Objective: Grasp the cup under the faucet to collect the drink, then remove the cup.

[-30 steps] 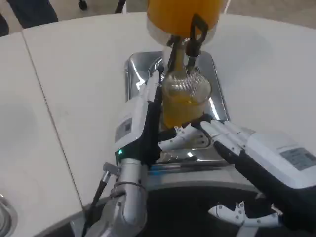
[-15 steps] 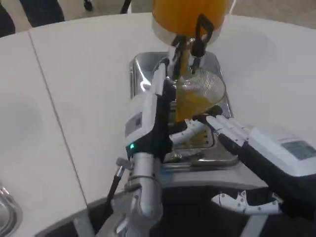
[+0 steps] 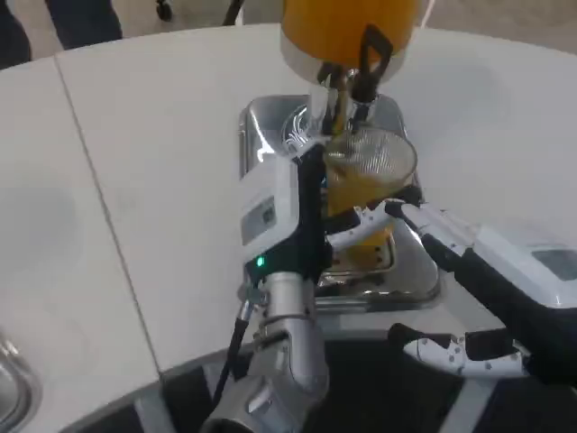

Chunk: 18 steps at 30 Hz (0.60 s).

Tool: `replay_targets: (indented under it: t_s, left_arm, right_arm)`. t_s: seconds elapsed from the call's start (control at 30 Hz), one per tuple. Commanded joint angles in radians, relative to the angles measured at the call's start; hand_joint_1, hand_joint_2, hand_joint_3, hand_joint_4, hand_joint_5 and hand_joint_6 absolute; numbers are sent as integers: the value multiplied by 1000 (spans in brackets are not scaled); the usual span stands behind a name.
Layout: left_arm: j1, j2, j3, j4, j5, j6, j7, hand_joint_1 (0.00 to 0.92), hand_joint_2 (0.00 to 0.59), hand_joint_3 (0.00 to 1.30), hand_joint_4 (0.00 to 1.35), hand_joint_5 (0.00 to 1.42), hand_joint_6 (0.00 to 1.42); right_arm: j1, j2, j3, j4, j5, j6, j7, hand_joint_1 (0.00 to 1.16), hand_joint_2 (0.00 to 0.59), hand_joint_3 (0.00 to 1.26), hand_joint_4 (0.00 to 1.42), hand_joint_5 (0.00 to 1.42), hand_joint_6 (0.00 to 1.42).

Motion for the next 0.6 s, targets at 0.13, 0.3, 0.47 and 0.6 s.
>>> replay_targets:
  t_s: [0.13,0.3,0.47,0.6]
  left_arm:
    - [44,-55,8,42,-37,-87,85,598,68,988,1253,1407,1424]
    - [49,-51,20,44,-52,-109,92,631,74,1030,1264,1393,1424]
    - [50,-36,16,38,-51,-123,95,654,72,1049,1250,1376,1424]
    - [56,-23,19,24,-50,-139,94,664,65,1061,1253,1390,1424]
  right_arm:
    - [-2,-4,23,-5,-8,5,16,557,376,25,0,25,95]
    - [-12,-5,25,-6,-3,16,24,552,374,26,0,25,95]
    - [-17,-5,28,-9,-2,15,27,551,377,26,0,25,97]
    - [-29,6,36,-5,-5,14,19,552,379,26,0,25,105]
